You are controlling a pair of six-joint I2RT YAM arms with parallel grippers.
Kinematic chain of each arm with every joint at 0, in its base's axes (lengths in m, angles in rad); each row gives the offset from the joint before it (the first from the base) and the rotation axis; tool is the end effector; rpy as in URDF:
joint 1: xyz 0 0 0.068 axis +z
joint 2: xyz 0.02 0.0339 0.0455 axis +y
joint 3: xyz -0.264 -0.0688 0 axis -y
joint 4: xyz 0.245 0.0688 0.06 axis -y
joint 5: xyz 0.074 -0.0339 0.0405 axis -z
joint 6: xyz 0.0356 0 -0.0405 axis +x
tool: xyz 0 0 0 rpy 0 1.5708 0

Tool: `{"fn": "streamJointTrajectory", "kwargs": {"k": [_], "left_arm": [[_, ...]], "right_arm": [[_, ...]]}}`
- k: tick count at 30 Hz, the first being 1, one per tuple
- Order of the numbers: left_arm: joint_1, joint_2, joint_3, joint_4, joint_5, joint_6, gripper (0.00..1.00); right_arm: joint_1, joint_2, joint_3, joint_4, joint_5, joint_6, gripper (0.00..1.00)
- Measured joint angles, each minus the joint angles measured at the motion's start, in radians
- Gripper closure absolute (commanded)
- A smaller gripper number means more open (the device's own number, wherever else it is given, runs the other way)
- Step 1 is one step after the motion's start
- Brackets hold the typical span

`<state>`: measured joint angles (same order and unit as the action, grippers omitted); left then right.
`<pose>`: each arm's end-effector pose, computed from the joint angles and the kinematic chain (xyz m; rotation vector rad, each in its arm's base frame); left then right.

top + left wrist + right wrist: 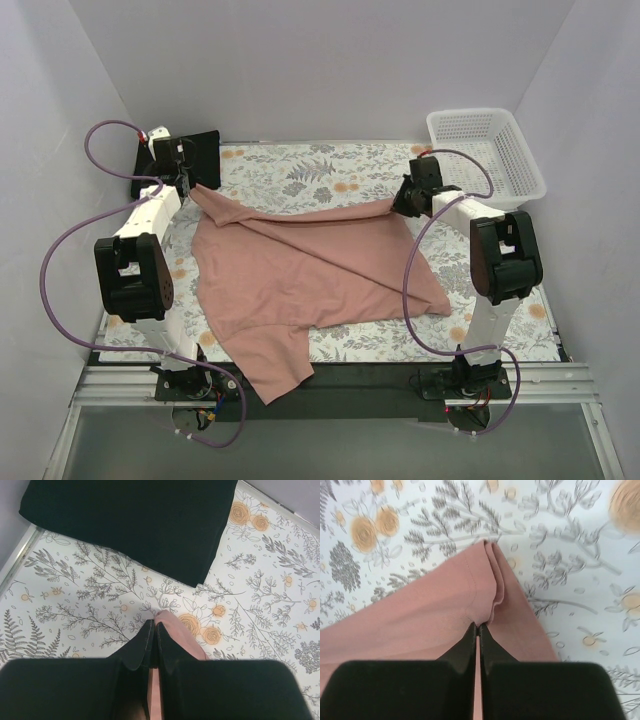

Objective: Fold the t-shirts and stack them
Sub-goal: Fold the tshirt

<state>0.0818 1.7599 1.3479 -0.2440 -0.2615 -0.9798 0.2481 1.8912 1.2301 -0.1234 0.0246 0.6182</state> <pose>0.4019 0.0422 0.2636 -1.2389 1.8287 -0.2098 0.3986 0.1001 0.1836 0.4517 2.3466 0.3893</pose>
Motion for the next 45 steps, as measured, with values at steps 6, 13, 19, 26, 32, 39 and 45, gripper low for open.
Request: {"fn": "streamJointTrajectory", "kwargs": {"k": [6,13,19,26,32,39,45], "left_arm": [[0.000,0.026,0.080,-0.034,0.035,-0.043,1.00],[-0.001,0.130,0.246,-0.051,0.120,-0.119,1.00],[-0.001,0.240,0.346,-0.069,0.187,-0.173,1.00],[-0.003,0.312,0.383,-0.095,0.240,-0.207,1.00],[-0.003,0.314,0.383,-0.093,0.289,-0.251,1.00],[-0.003,0.219,0.284,-0.116,0.308,-0.315,1.00],[-0.003,0.079,0.186,-0.142,0.322,-0.359,1.00]], "right_arm": [[-0.031,-0.003,0.115,-0.002,0.088,-0.117,0.99],[-0.080,0.040,0.354,-0.003,0.159,-0.275,0.99],[-0.117,0.142,0.494,0.020,0.144,-0.364,0.99],[-0.155,0.241,0.506,0.014,0.093,-0.418,0.99],[-0.162,0.259,0.512,0.012,0.054,-0.455,0.99],[-0.169,0.257,0.512,0.017,0.022,-0.473,0.99],[-0.182,0.205,0.452,0.014,-0.002,-0.473,0.99]]}}
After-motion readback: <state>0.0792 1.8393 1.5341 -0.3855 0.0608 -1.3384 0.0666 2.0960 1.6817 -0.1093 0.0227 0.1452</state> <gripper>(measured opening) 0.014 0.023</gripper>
